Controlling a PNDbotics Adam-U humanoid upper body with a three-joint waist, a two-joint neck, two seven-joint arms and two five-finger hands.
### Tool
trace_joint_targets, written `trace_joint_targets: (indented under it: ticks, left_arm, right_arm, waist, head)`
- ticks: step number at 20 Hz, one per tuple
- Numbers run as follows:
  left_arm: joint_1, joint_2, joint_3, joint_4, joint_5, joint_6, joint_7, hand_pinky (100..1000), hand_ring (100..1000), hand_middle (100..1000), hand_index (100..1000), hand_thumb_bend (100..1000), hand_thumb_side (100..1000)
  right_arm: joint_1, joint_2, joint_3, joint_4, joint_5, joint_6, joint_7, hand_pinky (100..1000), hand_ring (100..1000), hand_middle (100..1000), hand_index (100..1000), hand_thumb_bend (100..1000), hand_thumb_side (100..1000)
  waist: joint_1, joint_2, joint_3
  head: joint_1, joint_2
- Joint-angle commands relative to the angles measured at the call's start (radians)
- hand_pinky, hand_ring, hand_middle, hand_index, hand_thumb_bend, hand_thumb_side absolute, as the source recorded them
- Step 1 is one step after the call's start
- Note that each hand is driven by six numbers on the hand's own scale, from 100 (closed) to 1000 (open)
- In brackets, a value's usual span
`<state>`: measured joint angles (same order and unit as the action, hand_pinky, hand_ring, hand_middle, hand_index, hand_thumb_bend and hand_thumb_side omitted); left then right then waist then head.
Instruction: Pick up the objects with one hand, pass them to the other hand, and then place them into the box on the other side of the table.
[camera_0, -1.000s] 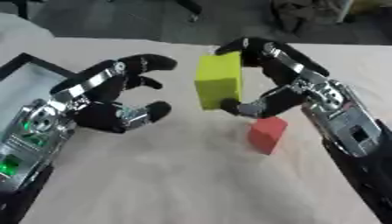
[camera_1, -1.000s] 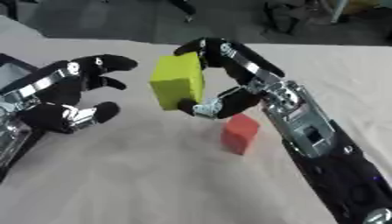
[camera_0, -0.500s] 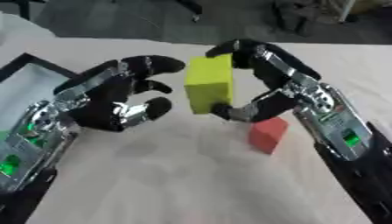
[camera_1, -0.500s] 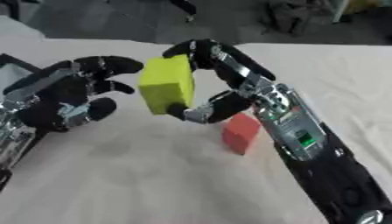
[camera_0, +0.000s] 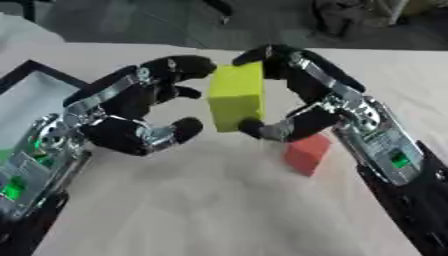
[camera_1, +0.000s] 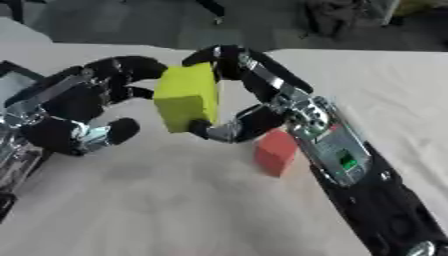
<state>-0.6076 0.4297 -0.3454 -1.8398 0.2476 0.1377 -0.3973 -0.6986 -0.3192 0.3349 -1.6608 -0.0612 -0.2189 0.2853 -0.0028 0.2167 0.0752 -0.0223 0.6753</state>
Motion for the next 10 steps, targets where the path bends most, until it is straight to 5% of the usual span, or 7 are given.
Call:
trace_joint_targets:
  ticks: [1,10]
  left_arm:
    - [-0.021,-0.005,0.001,-0.016,-0.017,0.011,0.013,906,1000,947,963,396,301]
    - [-0.028,-0.031,-0.006,-0.001,-0.032,0.059,0.074,891,1000,942,978,402,311]
  right_arm:
    - [-0.016,0.009,0.002,-0.033,-0.014,-0.006,0.004,603,354,361,679,100,100]
    - [-0.018,0.016,0.009,-0.040,-0.024,-0.009,0.015,597,350,357,675,100,100]
  waist:
    - [0.014,-0.002,0.000]
    - [0.014,0.000,0.000]
  head:
    - [0.004,-0.003]
    - [0.008,-0.003]
